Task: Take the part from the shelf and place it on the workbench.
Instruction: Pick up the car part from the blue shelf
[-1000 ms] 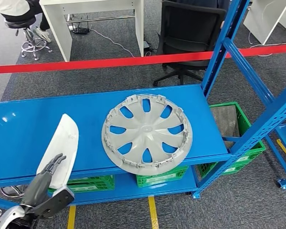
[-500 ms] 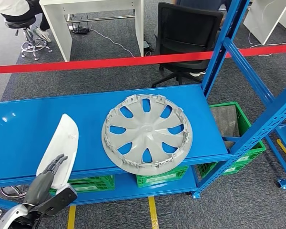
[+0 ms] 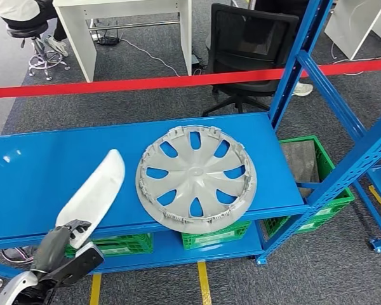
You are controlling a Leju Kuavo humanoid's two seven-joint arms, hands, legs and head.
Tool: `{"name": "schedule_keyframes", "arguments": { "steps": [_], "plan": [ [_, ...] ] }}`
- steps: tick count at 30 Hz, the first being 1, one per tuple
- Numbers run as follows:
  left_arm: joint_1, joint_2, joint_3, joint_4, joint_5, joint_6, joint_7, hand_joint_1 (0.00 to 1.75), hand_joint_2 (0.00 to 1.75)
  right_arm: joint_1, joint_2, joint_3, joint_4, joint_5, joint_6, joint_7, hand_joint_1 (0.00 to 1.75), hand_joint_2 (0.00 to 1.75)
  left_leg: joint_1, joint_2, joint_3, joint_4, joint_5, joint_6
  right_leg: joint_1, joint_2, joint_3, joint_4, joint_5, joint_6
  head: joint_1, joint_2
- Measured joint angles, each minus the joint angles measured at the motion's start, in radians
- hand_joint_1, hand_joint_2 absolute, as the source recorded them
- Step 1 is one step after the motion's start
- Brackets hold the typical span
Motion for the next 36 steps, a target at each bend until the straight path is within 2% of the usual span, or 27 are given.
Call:
{"name": "schedule_keyframes", "arguments": {
  "steps": [8, 17, 24, 36],
  "plan": [
    [-0.029, -0.016, 0.003, 0.003, -0.020, 0.014, -0.007, 1.75, 1.75, -0.003, 0.000, 0.000, 0.002, -0.003, 0.009, -0.003, 0.00, 0.00, 0.000, 0.000, 0.001, 0.000, 0.000, 0.000, 0.000, 0.000, 0.001, 0.000, 0.000, 0.000, 0.000, 0.000],
    [-0.030, -0.042, 0.016, 0.003, -0.042, 0.091, -0.044, 1.75, 1.75, -0.007, 0.000, 0.000, 0.007, 0.017, -0.004, -0.048, 0.00, 0.00, 0.000, 0.000, 0.001, 0.000, 0.000, 0.000, 0.000, 0.000, 0.001, 0.000, 0.000, 0.000, 0.000, 0.000],
    [-0.029, -0.053, 0.019, 0.003, -0.048, 0.102, -0.053, 1.75, 1.75, -0.009, 0.001, 0.000, 0.010, 0.019, -0.004, -0.055, 0.00, 0.00, 0.000, 0.000, 0.000, 0.000, 0.000, 0.000, 0.000, 0.000, 0.000, 0.000, 0.000, 0.000, 0.000, 0.000],
    [-0.029, -0.066, 0.009, -0.036, -0.123, 0.213, -0.107, 1.75, 1.75, -0.011, 0.001, 0.000, 0.017, 0.027, -0.008, -0.058, 0.00, 0.00, 0.000, 0.000, 0.000, 0.000, 0.000, 0.000, 0.000, 0.001, 0.000, 0.000, 0.000, 0.000, 0.000, 0.000]
  ]
}}
